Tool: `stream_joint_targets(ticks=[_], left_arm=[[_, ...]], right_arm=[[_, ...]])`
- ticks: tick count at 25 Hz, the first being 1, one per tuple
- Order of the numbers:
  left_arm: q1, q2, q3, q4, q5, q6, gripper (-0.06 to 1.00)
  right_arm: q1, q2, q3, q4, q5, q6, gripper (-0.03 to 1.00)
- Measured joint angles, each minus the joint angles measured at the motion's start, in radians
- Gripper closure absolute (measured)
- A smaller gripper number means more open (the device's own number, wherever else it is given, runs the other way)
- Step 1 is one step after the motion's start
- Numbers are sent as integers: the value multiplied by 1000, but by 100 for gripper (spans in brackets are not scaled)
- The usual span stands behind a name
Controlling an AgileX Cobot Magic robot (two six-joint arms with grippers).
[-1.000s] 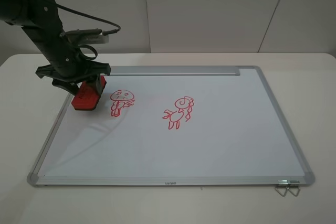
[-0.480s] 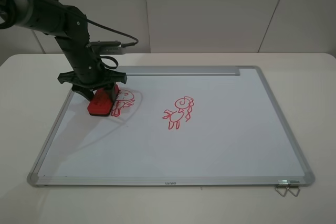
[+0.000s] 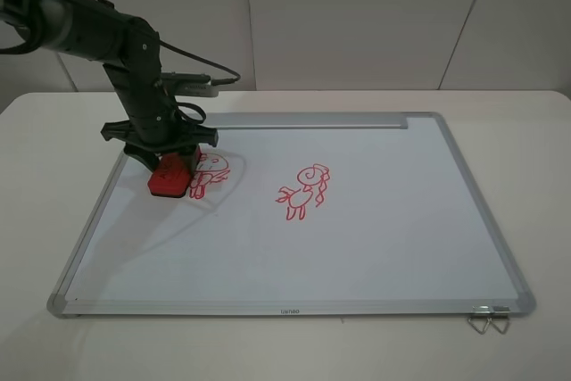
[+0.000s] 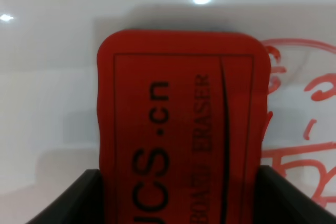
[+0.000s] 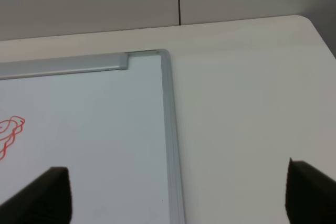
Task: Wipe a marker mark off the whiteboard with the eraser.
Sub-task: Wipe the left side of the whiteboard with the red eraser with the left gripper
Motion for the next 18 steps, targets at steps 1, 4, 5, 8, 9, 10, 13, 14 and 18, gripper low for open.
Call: stream_joint_targets(ticks=[1, 4, 5, 8, 9, 10, 13, 14, 18], left_arm=[[-10, 8, -7, 6, 0, 0, 38], [-43, 25, -29, 18, -3, 6, 38], [-56, 31, -40, 18, -3, 13, 38], [-84, 43, -63, 6, -4, 41, 38], [-101, 49, -75, -6, -8, 59, 38], [-115, 54, -87, -23, -10, 73, 38], [-156, 69, -121, -81, -16, 118, 38], [-161, 74, -128, -90, -13, 124, 38], [-164, 85, -142, -92, 8, 133, 38]], right_arm=[[0, 0, 0, 0, 0, 0, 24], [0, 0, 0, 0, 0, 0, 24], [0, 0, 0, 0, 0, 0, 24], [0, 0, 0, 0, 0, 0, 24], [0, 0, 0, 0, 0, 0, 24], [0, 0, 0, 0, 0, 0, 24], [0, 0, 0, 0, 0, 0, 24], [0, 0, 0, 0, 0, 0, 24], [0, 0, 0, 0, 0, 0, 24]])
